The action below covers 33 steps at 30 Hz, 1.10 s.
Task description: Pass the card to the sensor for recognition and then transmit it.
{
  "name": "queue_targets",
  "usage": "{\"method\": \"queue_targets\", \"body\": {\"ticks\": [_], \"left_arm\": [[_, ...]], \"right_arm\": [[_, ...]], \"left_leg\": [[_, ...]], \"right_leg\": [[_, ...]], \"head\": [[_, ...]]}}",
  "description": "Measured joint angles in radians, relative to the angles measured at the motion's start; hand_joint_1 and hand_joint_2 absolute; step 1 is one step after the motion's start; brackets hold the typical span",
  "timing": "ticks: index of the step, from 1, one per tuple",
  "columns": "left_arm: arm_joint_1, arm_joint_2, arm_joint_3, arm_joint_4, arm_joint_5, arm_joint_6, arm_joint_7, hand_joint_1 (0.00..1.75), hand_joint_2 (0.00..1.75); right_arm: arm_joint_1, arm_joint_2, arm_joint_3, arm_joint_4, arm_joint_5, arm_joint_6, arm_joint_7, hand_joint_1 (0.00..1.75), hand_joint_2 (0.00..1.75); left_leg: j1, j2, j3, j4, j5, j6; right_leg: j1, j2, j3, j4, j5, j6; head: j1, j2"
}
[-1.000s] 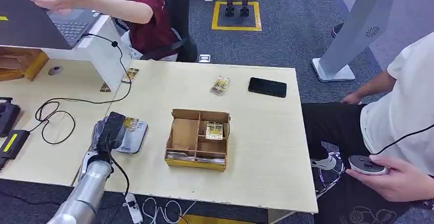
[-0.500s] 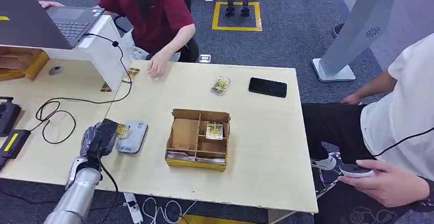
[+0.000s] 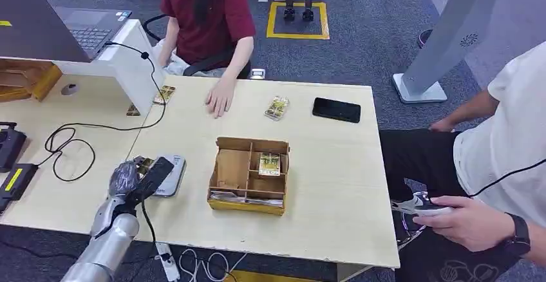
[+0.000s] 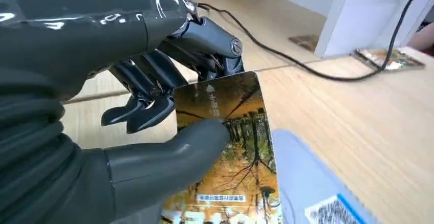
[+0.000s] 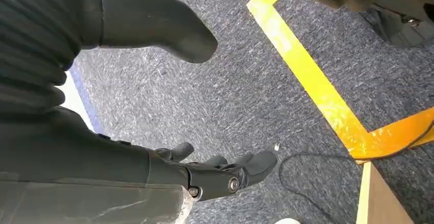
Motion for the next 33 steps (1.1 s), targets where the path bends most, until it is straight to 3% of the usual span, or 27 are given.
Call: {"method": "queue_targets", "body": {"ticks": [6, 10, 16, 19, 21, 28, 33], "left_arm": [[-0.017, -0.016, -0.027, 0.036, -0.067, 0.041, 0.045, 1.75, 1.75], [-0.02, -0.029, -0.032, 0.049, -0.08, 0.08, 0.033, 1.75, 1.75], [-0.02, -0.048, -0.024, 0.046, -0.04, 0.158, -0.07, 1.75, 1.75], [-0.02, -0.068, 0.009, 0.015, 0.115, 0.162, -0.228, 1.75, 1.75], [-0.022, -0.079, 0.038, -0.005, 0.167, 0.197, -0.286, 1.75, 1.75], [-0.064, -0.102, 0.089, -0.065, 0.246, 0.283, -0.428, 1.75, 1.75], [-0.085, -0.105, 0.113, -0.068, 0.194, 0.364, -0.45, 1.75, 1.75]], "right_arm": [[0.0, 0.002, 0.0, 0.0, 0.001, 0.0, -0.002, 0.0, 1.75], [0.0, 0.003, 0.0, 0.0, 0.011, 0.0, -0.002, 0.0, 1.75], [0.0, 0.003, -0.003, 0.0, 0.019, 0.002, 0.001, 0.0, 1.75], [0.0, 0.003, -0.003, 0.0, 0.037, 0.004, -0.001, 0.0, 1.75], [-0.002, 0.005, -0.003, 0.0, 0.043, 0.003, -0.004, 0.0, 1.75], [-0.006, 0.007, -0.003, 0.0, 0.073, 0.015, 0.0, 0.0, 1.75], [-0.006, 0.008, -0.003, 0.0, 0.091, 0.02, 0.0, 0.0, 1.75]], "left_leg": [[0.0, -0.001, 0.001, 0.0, 0.0, 0.0], [0.0, -0.001, 0.002, 0.0, 0.001, -0.001], [0.0, -0.001, 0.002, 0.0, 0.002, 0.0], [0.0, -0.001, 0.002, 0.0, 0.002, 0.0], [0.0, -0.001, 0.001, 0.0, 0.002, 0.0], [0.0, -0.001, 0.0, 0.0, 0.003, 0.0], [0.0, -0.001, 0.0, 0.0, 0.003, 0.0]], "right_leg": [[0.0, -0.001, 0.002, 0.0, 0.0, 0.0], [0.0, -0.002, 0.003, 0.0, 0.0, 0.0], [0.0, -0.002, 0.003, 0.0, 0.001, 0.0], [0.0, -0.002, 0.002, 0.0, 0.001, -0.001], [0.0, -0.001, 0.001, 0.0, 0.002, -0.001], [0.0, -0.001, 0.0, 0.001, 0.002, -0.001], [0.0, -0.001, 0.0, 0.001, 0.002, -0.001]], "head": [[0.0, 0.0], [0.0, 0.0], [0.0, 0.0], [0.0, 0.0], [0.0, 0.0], [0.0, 0.0], [0.0, 0.0]]}}
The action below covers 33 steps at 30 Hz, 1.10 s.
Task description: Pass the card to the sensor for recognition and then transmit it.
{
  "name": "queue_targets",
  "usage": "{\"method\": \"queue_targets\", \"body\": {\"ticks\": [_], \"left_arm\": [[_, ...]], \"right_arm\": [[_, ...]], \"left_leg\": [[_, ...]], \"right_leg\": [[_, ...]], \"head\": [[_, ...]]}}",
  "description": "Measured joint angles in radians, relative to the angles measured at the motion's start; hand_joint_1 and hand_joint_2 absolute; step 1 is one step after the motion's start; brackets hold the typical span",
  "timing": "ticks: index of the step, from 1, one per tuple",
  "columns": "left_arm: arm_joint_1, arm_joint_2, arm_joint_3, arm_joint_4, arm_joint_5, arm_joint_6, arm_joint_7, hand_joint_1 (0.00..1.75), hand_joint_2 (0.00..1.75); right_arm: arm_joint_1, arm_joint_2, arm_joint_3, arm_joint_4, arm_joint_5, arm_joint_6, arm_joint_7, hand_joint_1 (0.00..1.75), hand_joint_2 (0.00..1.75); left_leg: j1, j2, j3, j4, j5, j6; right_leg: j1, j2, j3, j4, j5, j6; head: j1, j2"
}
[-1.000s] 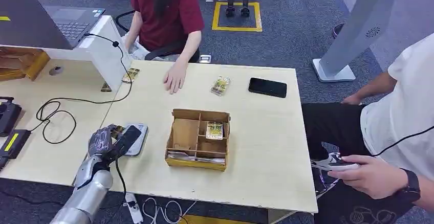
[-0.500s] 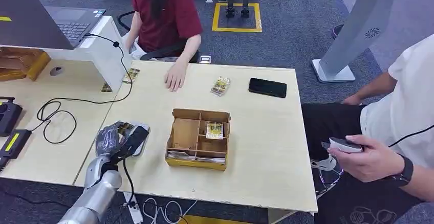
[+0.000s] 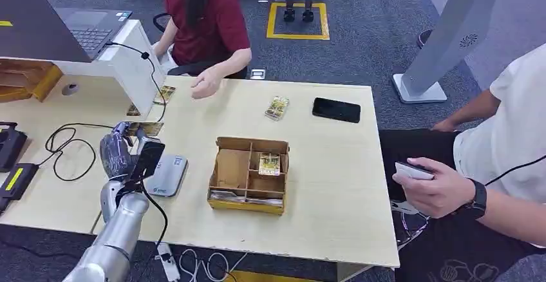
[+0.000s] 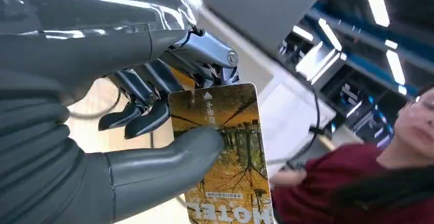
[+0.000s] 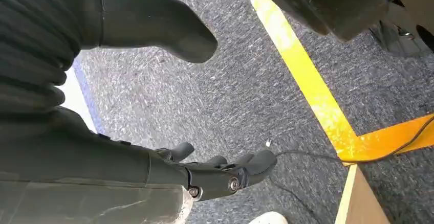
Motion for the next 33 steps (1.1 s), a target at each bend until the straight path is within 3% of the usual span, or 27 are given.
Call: {"method": "queue_targets", "body": {"ticks": [4, 10, 19, 30, 31, 33], "left_arm": [[-0.029, -0.018, 0.082, 0.001, -0.147, 0.001, -0.031, 1.75, 1.75], [-0.044, -0.055, 0.175, 0.013, -0.229, 0.001, -0.056, 1.75, 1.75], [-0.044, -0.096, 0.23, 0.015, -0.246, 0.001, -0.084, 1.75, 1.75], [-0.044, -0.107, 0.24, 0.015, -0.231, 0.002, -0.099, 1.75, 1.75], [-0.044, -0.107, 0.24, 0.015, -0.231, 0.002, -0.099, 0.0, 1.75], [-0.044, -0.107, 0.24, 0.015, -0.23, 0.002, -0.099, 0.0, 1.75]], "right_arm": [[-0.001, 0.001, 0.0, 0.0, 0.017, 0.005, -0.001, 0.0, 1.75], [-0.004, 0.006, 0.0, 0.0, 0.017, 0.005, -0.007, 0.0, 1.75], [-0.005, 0.008, 0.0, 0.0, 0.018, 0.008, -0.006, 0.0, 1.75], [-0.005, 0.011, 0.0, 0.0, 0.031, 0.008, -0.004, 0.0, 1.75], [-0.005, 0.011, 0.0, 0.0, 0.031, 0.008, -0.003, 0.0, 1.75], [-0.005, 0.011, 0.0, 0.0, 0.032, 0.008, -0.002, 0.0, 1.75]], "left_leg": [[0.0, 0.0, 0.0, 0.0, 0.0, 0.0], [0.0, 0.0, 0.0, 0.0, 0.0, 0.0], [0.0, 0.0, -0.001, 0.0, 0.0, 0.0], [0.0, 0.0, -0.001, 0.0, 0.0, 0.0], [0.0, 0.0, -0.001, 0.0, 0.0, 0.0], [0.0, 0.0, -0.001, 0.0, 0.0, 0.0]], "right_leg": [[0.0, 0.0, 0.0, 0.0, 0.0, 0.0], [0.0, 0.0, 0.0, 0.0, 0.0, 0.0], [0.0, 0.0, -0.001, 0.0, 0.0, 0.0], [0.0, 0.0, -0.001, 0.0, 0.0, 0.0], [0.0, 0.0, -0.001, 0.0, 0.0, 0.0], [0.0, 0.0, -0.001, 0.0, 0.0, 0.0]], "head": [[0.0, 0.0], [0.0, 0.0], [0.0, 0.0], [0.0, 0.0], [0.0, 0.0], [0.0, 0.0]]}}
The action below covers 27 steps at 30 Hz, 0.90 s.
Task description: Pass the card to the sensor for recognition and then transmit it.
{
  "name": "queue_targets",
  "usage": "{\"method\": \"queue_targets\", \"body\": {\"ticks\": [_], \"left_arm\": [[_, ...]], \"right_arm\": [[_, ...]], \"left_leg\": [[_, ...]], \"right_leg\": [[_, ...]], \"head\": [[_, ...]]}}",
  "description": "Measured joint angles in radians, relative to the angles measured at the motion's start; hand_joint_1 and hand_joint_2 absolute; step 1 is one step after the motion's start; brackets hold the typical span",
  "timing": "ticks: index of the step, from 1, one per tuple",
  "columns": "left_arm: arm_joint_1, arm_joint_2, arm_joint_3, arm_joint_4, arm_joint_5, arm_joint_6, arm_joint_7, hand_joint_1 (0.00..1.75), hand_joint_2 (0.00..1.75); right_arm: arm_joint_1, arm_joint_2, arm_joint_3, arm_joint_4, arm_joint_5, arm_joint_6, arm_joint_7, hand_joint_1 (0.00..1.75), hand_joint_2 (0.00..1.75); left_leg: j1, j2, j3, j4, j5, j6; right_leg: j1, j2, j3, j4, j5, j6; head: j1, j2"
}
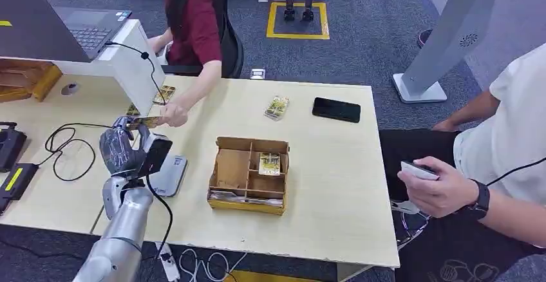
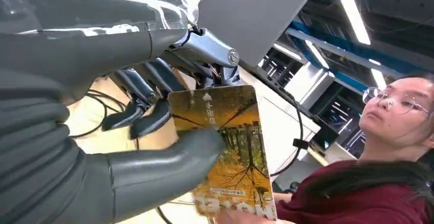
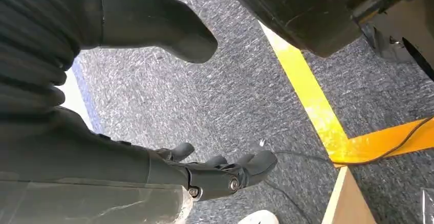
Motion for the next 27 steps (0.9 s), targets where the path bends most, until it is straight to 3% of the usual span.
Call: {"method": "queue_targets", "body": {"ticks": [5, 9, 11, 14, 18, 23, 27], "left_arm": [[0.0, 0.001, 0.0, 0.005, 0.083, -0.001, -0.017, 0.0, 1.75], [0.0, 0.0, -0.004, 0.008, 0.198, -0.04, -0.004, 0.0, 1.75], [0.0, 0.0, -0.01, 0.008, 0.235, -0.076, 0.029, 0.0, 1.75], [0.018, 0.019, -0.064, -0.029, 0.27, -0.207, 0.087, 0.0, 1.75], [0.091, 0.082, -0.166, -0.156, 0.291, -0.315, 0.096, 0.0, 1.75], [0.252, 0.212, -0.292, -0.443, 0.335, -0.508, 0.064, 0.0, 1.75], [0.377, 0.298, -0.373, -0.641, 0.234, -0.508, 0.043, 0.0, 1.75]], "right_arm": [[0.0, 0.0, 0.0, 0.0, 0.001, 0.0, 0.0, 0.0, 1.75], [0.0, 0.0, -0.001, 0.0, 0.002, 0.0, 0.001, 0.0, 1.75], [0.0, 0.0, -0.003, 0.0, 0.0, -0.003, 0.003, 0.0, 1.75], [0.001, 0.0, -0.016, 0.0, -0.006, -0.008, 0.003, 0.0, 1.75], [0.004, 0.0, -0.032, 0.0, -0.021, -0.006, 0.006, 0.0, 1.75], [0.013, 0.0, -0.055, 0.0, -0.023, 0.003, 0.006, 0.0, 1.75], [0.014, 0.0, -0.077, 0.0, -0.036, -0.008, -0.005, 0.0, 1.75]], "left_leg": [[0.0, 0.0, 0.0, 0.0, 0.0, 0.0], [0.0, 0.0, 0.0, 0.0, 0.0, 0.0], [0.0, 0.0, 0.0, 0.0, 0.0, 0.0], [0.0, 0.0, 0.0, 0.0, 0.0, 0.0], [0.0, 0.002, -0.001, 0.0, 0.0, 0.0], [0.001, 0.003, -0.003, -0.001, -0.001, 0.0], [0.001, 0.003, -0.004, -0.001, -0.001, 0.0]], "right_leg": [[0.0, 0.0, 0.0, 0.0, 0.0, 0.0], [0.0, 0.0, 0.0, 0.0, 0.0, 0.0], [0.0, 0.0, 0.0, 0.0, 0.0, 0.0], [0.0, 0.0, 0.0, 0.0, 0.0, 0.0], [0.0, 0.003, -0.001, 0.0, 0.0, 0.0], [0.0, 0.004, -0.004, 0.0, -0.001, -0.001], [0.0, 0.004, -0.005, 0.0, -0.001, 0.0]], "head": [[0.0, 0.0], [0.0, 0.0], [0.0, 0.0], [0.0, 0.0], [0.0, 0.0], [0.0, 0.0], [0.0, 0.0]]}}
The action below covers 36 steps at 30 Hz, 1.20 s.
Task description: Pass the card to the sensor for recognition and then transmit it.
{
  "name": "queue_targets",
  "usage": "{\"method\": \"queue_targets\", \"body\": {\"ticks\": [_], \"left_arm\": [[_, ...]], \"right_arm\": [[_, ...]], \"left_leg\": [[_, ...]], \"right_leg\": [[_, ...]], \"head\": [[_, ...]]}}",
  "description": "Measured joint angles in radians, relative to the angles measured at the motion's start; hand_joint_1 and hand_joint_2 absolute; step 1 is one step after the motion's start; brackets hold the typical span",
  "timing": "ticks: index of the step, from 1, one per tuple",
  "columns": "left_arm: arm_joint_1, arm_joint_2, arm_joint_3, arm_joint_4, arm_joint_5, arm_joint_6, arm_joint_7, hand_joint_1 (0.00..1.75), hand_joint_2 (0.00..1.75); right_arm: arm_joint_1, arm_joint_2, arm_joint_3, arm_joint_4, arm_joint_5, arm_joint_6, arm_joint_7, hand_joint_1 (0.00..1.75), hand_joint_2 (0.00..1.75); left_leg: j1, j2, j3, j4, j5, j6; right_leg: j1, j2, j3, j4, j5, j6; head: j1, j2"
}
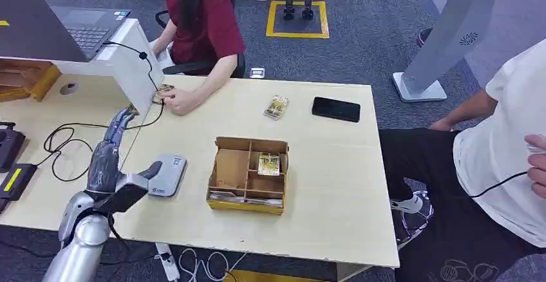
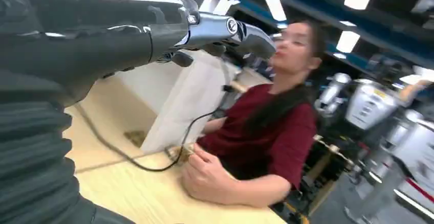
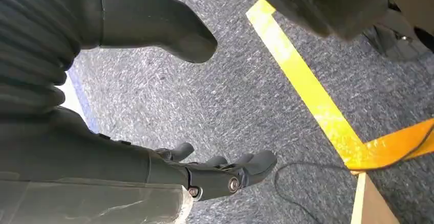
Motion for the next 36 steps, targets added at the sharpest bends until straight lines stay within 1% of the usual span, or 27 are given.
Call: {"method": "queue_targets", "body": {"ticks": [3, 5, 8, 11, 14, 15, 18, 20, 23, 28, 30, 33, 36], "left_arm": [[0.066, 0.042, -0.072, -0.088, -0.104, 0.026, 0.002, 0.0, 1.75], [0.097, 0.068, -0.12, -0.115, -0.168, 0.026, 0.018, 0.0, 1.75], [0.143, 0.102, -0.187, -0.135, -0.214, 0.037, 0.024, 0.0, 1.75], [0.176, 0.109, -0.25, -0.141, -0.261, 0.066, 0.025, 0.0, 1.75], [0.19, 0.108, -0.318, -0.141, -0.324, 0.118, 0.038, 0.0, 1.75], [0.189, 0.105, -0.343, -0.14, -0.333, 0.131, 0.042, 0.0, 1.75], [0.174, 0.086, -0.416, -0.135, -0.328, 0.136, 0.046, 0.0, 1.75], [0.153, 0.067, -0.46, -0.125, -0.341, 0.159, 0.049, 0.0, 1.75], [0.115, 0.04, -0.51, -0.101, -0.387, 0.199, 0.069, 0.0, 1.75], [0.056, -0.004, -0.575, -0.045, -0.486, 0.27, 0.146, 0.0, 1.75], [0.038, -0.021, -0.59, -0.018, -0.515, 0.292, 0.173, 0.0, 1.75], [0.013, -0.047, -0.611, 0.028, -0.587, 0.338, 0.227, 0.0, 1.75], [-0.008, -0.068, -0.619, 0.071, -0.633, 0.369, 0.263, 0.0, 1.75]], "right_arm": [[-0.001, 0.0, -0.01, 0.0, -0.001, -0.004, -0.001, 0.0, 1.75], [-0.001, 0.0, -0.019, 0.0, -0.002, -0.008, -0.002, 0.0, 1.75], [0.0, -0.001, -0.028, 0.0, -0.002, -0.008, 0.001, 0.0, 1.75], [-0.001, -0.002, -0.035, 0.0, -0.002, -0.008, 0.01, 0.0, 1.75], [-0.001, -0.002, -0.042, 0.0, 0.003, -0.007, 0.019, 0.0, 1.75], [-0.001, -0.002, -0.043, 0.0, 0.003, -0.007, 0.02, 0.0, 1.75], [-0.001, -0.002, -0.044, 0.0, 0.012, -0.007, 0.02, 0.0, 1.75], [-0.002, -0.002, -0.044, 0.0, 0.021, -0.007, 0.018, 0.0, 1.75], [-0.003, -0.002, -0.044, 0.0, 0.024, -0.007, 0.014, 0.0, 1.75], [-0.004, -0.002, -0.044, 0.0, 0.039, -0.002, 0.019, 0.0, 1.75], [-0.004, -0.002, -0.044, -0.001, 0.04, -0.002, 0.02, 0.0, 1.75], [-0.004, -0.002, -0.044, -0.001, 0.047, -0.001, 0.021, 0.0, 1.75], [-0.005, -0.002, -0.044, -0.001, 0.054, -0.001, 0.019, 0.0, 1.75]], "left_leg": [[0.0, 0.0, -0.001, 0.0, 0.0, 0.0], [0.0, 0.0, -0.001, 0.0, 0.0, 0.0], [-0.001, 0.0, 0.0, 0.0, 0.0, 0.0], [-0.001, 0.0, 0.0, 0.0, 0.0, 0.0], [-0.001, 0.0, 0.0, 0.0, 0.0, 0.0], [-0.001, 0.0, 0.0, 0.0, 0.0, 0.0], [-0.001, -0.001, -0.001, 0.001, 0.0, 0.0], [-0.001, -0.001, -0.001, 0.001, 0.0, 0.0], [-0.001, -0.001, -0.001, 0.001, 0.0, 0.0], [-0.001, -0.001, 0.0, 0.001, 0.0, 0.0], [-0.001, -0.001, 0.0, 0.001, 0.0, 0.0], [-0.001, -0.001, -0.001, 0.001, 0.0, 0.0], [-0.001, -0.001, -0.001, 0.001, 0.0, 0.0]], "right_leg": [[0.0, -0.001, 0.0, 0.0, 0.0, 0.0], [0.0, -0.001, 0.0, 0.0, 0.0, 0.0], [0.0, 0.0, 0.0, 0.0, 0.001, 0.0], [0.0, -0.001, 0.0, 0.0, 0.001, 0.0], [0.0, -0.001, 0.0, 0.0, 0.001, 0.0], [0.0, -0.001, 0.0, 0.0, 0.001, 0.0], [0.0, -0.002, 0.0, -0.001, 0.001, 0.0], [0.0, -0.002, 0.0, -0.001, 0.001, 0.0], [0.0, -0.002, 0.0, -0.001, 0.001, 0.0], [0.0, -0.002, 0.0, 0.0, 0.002, 0.0], [0.0, -0.002, 0.0, 0.0, 0.002, 0.0], [0.0, -0.002, 0.0, 0.0, 0.002, 0.0], [0.0, -0.002, 0.0, 0.0, 0.002, 0.0]], "head": [[0.0, 0.0], [0.0, 0.0], [0.0, 0.0], [0.0, 0.0], [0.0, 0.0], [0.0, 0.0], [0.0, 0.0], [0.0, 0.0], [0.0, 0.0], [0.0, 0.0], [0.0, 0.0], [0.0, 0.0], [0.0, 0.0]]}}
